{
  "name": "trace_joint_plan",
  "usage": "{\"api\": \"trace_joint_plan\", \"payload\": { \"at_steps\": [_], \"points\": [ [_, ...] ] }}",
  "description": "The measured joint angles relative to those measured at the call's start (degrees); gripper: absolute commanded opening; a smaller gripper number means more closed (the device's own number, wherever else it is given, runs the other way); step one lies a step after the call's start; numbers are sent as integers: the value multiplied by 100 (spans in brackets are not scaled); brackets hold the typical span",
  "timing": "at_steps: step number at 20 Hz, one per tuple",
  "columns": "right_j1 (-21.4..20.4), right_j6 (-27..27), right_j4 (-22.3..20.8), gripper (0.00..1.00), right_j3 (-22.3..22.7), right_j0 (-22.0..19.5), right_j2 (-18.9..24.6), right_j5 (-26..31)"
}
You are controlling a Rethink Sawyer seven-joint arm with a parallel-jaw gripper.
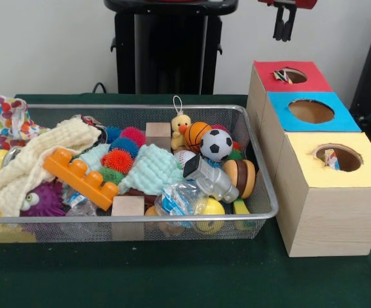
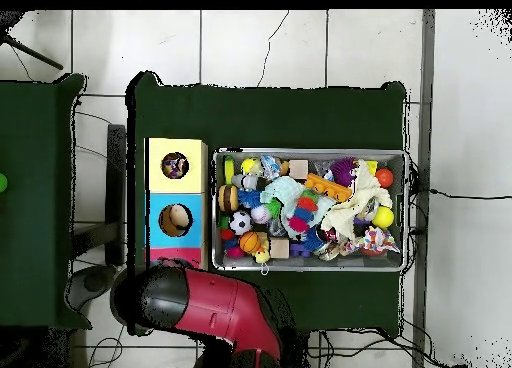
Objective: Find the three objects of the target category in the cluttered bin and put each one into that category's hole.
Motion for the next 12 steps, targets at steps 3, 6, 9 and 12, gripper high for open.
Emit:
{"api": "trace_joint_plan", "payload": {
  "at_steps": [3,6,9,12],
  "points": [
    [88,0,0,0,0,21,3,-36],
    [170,0,0,0,0,54,3,-107],
    [344,0,0,0,-1,143,4,-296],
    [544,0,1,0,-2,232,4,-531]
  ]
}}
